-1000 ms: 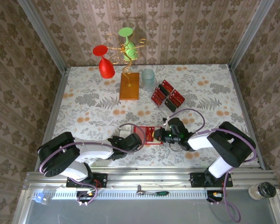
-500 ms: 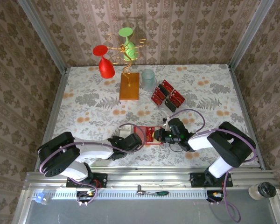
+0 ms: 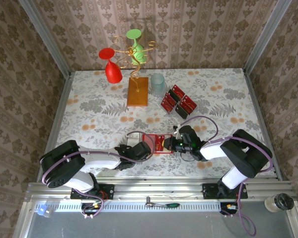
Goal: Put the credit cards into the card holder
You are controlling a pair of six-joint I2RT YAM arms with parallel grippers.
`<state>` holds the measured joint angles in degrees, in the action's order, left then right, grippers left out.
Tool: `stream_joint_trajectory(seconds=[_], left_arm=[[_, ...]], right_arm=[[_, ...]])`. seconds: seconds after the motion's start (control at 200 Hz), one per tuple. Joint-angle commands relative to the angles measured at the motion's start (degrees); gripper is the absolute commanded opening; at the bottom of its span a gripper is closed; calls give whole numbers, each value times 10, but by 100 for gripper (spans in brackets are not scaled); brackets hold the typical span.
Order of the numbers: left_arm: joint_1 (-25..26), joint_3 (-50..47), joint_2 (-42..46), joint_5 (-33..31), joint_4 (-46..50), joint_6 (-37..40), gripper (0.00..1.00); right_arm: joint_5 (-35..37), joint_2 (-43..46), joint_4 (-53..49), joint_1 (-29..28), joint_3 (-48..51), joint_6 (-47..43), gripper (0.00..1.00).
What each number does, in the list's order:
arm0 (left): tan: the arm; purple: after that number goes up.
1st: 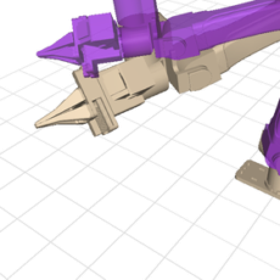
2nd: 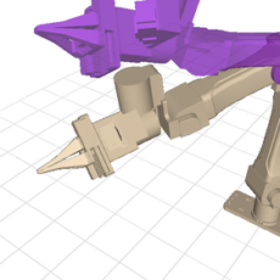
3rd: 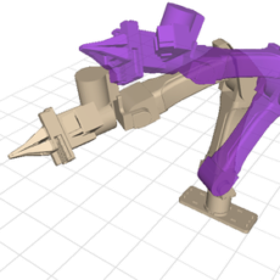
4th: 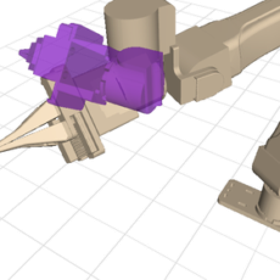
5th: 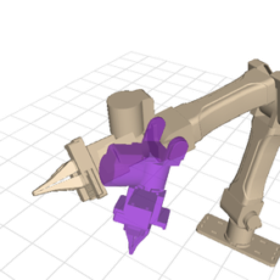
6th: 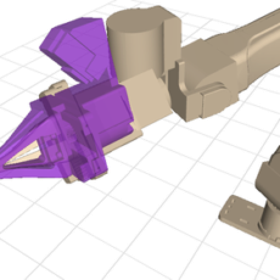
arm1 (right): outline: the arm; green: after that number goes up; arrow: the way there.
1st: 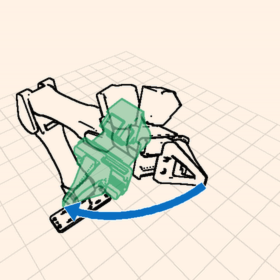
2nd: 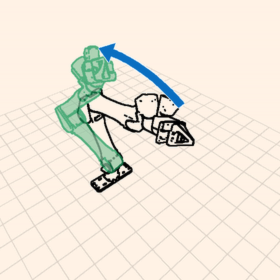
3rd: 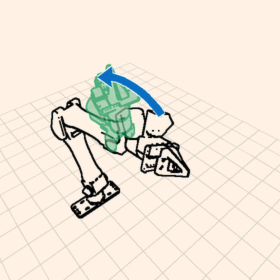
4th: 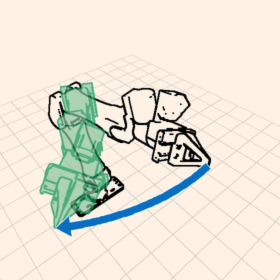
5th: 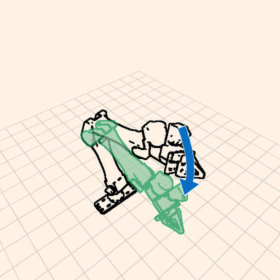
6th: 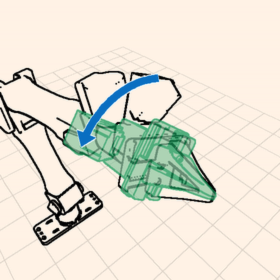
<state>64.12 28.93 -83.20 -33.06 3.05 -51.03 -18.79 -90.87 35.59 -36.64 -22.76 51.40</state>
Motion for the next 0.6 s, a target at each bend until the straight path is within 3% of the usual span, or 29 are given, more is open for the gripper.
stream_joint_trajectory(seconds=[0.0, 0.595], left_arm=[[3, 0, -6, -15, 35, -4, 89], [3, -4, -6, -15, 32, -6, 89]], right_arm=[[-8, -8, -48, -7, 9, -7, 0], [-32, -40, -60, -8, -17, -14, 0]])
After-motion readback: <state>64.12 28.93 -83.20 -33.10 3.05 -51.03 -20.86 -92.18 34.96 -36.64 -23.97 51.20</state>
